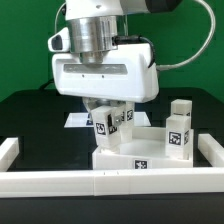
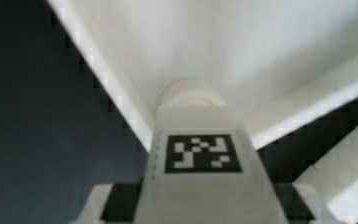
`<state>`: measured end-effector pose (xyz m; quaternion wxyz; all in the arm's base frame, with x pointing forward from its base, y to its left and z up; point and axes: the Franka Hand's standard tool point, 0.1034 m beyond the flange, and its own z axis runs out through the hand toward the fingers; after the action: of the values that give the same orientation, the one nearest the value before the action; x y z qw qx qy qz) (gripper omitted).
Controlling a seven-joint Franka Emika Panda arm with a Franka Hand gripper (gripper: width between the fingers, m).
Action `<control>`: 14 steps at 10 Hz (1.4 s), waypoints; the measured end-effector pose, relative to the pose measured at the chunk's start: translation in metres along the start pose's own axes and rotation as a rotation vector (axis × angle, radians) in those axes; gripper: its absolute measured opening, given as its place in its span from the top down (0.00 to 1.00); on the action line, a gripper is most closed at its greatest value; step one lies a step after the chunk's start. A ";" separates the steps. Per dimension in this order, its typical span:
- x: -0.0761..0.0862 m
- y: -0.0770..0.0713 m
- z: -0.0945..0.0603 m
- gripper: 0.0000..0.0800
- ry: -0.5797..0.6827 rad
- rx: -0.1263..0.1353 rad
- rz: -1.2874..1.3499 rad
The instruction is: Assemble square table
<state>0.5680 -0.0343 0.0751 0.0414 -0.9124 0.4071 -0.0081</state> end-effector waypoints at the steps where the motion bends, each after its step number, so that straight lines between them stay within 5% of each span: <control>1: -0.001 -0.001 0.000 0.64 0.000 0.000 0.119; 7: -0.004 -0.006 0.002 0.64 -0.006 0.006 0.550; 8: -0.004 -0.005 0.002 0.51 -0.006 0.006 0.513; 9: -0.004 -0.006 0.002 0.51 -0.006 0.006 0.458; 10: -0.004 -0.006 0.002 0.30 -0.005 0.007 0.412; 11: -0.002 -0.008 0.001 0.21 -0.003 0.011 0.337; 14: -0.003 -0.008 0.000 0.19 0.000 0.004 -0.018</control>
Offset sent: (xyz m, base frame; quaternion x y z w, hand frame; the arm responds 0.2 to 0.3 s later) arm 0.0026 0.0038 -0.0092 -0.0134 -0.0141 0.3505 0.9363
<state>0.5718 -0.0270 0.0753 0.0433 -0.9160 0.3988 -0.0093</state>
